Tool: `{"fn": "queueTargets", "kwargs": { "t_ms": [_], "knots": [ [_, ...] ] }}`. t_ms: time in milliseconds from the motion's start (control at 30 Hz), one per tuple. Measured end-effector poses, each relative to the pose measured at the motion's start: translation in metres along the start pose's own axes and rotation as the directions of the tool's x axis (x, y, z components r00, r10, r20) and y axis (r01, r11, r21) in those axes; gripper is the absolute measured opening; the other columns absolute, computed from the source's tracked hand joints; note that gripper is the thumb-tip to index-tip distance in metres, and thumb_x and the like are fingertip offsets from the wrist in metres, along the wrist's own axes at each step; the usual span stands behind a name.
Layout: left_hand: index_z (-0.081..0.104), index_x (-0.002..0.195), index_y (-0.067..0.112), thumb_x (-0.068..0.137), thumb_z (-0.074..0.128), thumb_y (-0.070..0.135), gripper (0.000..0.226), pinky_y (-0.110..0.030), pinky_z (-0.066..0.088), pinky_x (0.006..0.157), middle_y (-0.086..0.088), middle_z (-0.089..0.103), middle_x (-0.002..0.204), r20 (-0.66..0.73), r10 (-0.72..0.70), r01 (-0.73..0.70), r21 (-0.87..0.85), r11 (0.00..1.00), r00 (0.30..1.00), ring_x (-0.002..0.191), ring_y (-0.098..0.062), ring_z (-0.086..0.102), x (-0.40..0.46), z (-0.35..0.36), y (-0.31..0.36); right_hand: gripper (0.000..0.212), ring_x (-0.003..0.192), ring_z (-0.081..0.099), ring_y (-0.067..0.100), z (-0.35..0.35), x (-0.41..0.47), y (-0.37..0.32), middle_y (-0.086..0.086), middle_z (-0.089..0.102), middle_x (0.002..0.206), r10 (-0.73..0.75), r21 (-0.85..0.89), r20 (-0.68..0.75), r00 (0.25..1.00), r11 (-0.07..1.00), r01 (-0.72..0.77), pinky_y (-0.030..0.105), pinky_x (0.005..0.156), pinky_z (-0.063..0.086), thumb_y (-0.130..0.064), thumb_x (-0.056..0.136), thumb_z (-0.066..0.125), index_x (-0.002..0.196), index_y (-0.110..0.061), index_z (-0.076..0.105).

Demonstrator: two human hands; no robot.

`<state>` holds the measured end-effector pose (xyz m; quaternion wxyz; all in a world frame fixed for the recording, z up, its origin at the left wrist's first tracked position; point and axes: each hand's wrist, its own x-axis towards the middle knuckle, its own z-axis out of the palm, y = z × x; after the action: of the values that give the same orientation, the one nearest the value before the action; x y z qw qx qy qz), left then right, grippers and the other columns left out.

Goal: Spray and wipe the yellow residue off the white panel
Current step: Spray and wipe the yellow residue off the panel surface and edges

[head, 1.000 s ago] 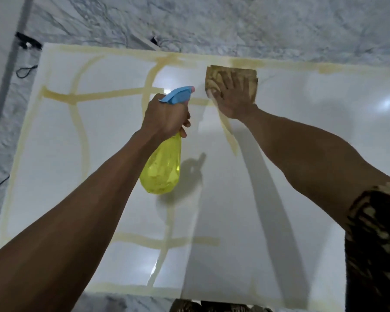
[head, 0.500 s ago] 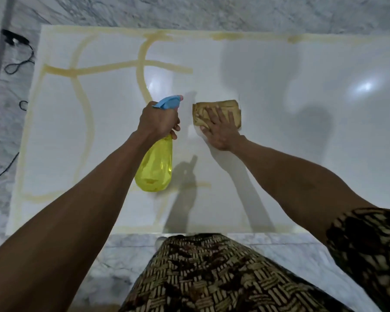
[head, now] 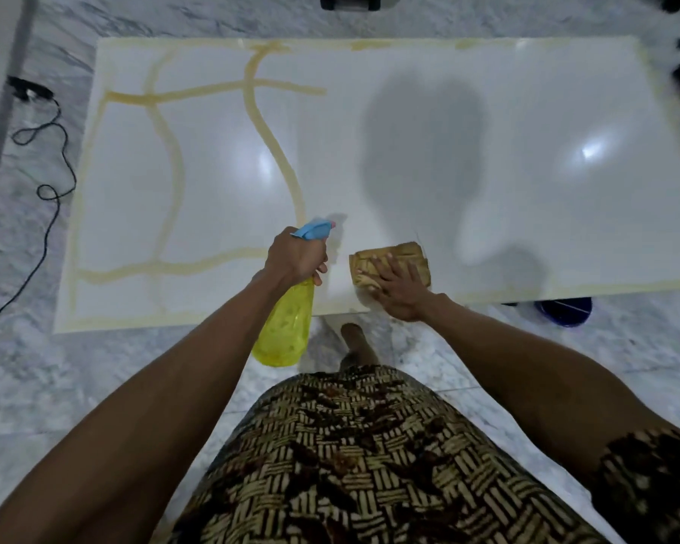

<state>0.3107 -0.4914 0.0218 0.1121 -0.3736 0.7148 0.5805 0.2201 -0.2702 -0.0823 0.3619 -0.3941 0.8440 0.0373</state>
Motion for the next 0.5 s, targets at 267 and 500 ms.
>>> {"fn": "queueTargets", "kwargs": {
  "t_ms": [267,500],
  "knots": [
    [0.072,0.133,0.033,0.098,0.049,0.017,0.044,-0.031,0.057,0.054,-0.011,0.070,0.083,-0.024,0.067,-0.067,0.001,0.998,0.997,0.068,-0.027,0.073,-0.038,-0.024,-0.003,0.062,0.144,0.030,0.021,-0.063,-0.037,-0.031,-0.005,0.036,0.156,0.051,0.480,0.195,0.979,0.866,-0.141,0.040,0.117,0.017,-0.068,0.096,0.034,0.146,-0.033,0.045],
    [0.071,0.134,0.030,0.100,0.050,0.020,0.041,-0.032,0.060,0.058,-0.012,0.076,0.087,-0.141,0.156,-0.152,0.040,0.988,0.978,0.070,-0.032,0.077,-0.041,-0.071,0.033,0.055,0.121,0.054,0.027,-0.165,-0.022,-0.084,0.008,0.054,0.132,-0.035,0.853,-0.006,0.999,0.521,0.023,0.043,0.102,0.044,-0.048,0.106,0.030,0.141,-0.007,0.044]
  ]
}}
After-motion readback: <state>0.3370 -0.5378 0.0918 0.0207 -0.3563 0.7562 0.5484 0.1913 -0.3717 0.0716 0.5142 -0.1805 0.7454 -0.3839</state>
